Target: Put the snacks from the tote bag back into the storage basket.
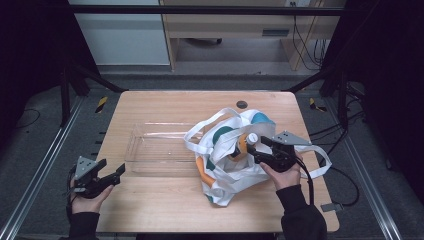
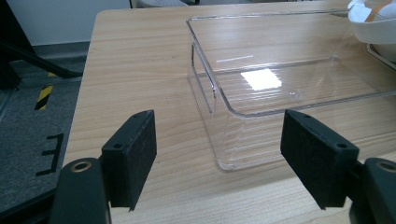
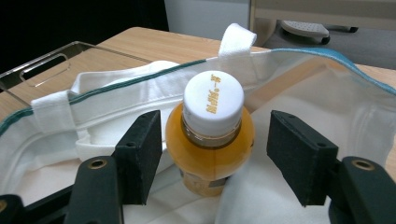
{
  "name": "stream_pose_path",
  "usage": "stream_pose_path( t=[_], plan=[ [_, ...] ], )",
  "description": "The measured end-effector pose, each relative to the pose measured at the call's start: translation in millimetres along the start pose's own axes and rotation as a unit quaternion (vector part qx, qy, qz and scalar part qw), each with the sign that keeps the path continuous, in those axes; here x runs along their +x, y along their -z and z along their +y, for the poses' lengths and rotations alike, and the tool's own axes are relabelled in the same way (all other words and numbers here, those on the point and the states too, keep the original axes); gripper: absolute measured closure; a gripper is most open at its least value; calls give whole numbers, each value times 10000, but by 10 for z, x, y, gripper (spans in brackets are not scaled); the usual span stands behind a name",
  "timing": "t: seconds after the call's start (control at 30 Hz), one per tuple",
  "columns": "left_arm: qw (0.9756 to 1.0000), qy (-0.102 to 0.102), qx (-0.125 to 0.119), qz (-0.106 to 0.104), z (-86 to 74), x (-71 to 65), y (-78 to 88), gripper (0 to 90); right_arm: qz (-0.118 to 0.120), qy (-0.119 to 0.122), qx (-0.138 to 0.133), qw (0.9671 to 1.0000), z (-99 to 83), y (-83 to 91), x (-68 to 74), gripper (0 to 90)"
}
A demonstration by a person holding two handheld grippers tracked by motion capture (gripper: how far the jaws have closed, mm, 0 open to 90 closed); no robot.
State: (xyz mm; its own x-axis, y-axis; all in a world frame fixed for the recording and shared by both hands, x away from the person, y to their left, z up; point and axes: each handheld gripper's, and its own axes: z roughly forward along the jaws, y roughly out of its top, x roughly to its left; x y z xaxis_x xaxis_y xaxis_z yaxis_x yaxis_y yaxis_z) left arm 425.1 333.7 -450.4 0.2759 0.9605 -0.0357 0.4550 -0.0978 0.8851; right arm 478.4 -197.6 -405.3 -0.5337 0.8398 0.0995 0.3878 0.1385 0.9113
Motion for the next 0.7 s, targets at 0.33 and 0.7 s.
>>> stream_pose_path(
  t=[0.33, 0.7],
  plan=[
    [10000, -12, 33, 12, -5, -3, -16, 271, 42, 45, -1, 10000, 36, -86, 30, 425],
    [9999, -51, 79, 36, -7, -16, -28, 277, 13, -62, -14, 10000, 65, -170, 34, 473]
  ],
)
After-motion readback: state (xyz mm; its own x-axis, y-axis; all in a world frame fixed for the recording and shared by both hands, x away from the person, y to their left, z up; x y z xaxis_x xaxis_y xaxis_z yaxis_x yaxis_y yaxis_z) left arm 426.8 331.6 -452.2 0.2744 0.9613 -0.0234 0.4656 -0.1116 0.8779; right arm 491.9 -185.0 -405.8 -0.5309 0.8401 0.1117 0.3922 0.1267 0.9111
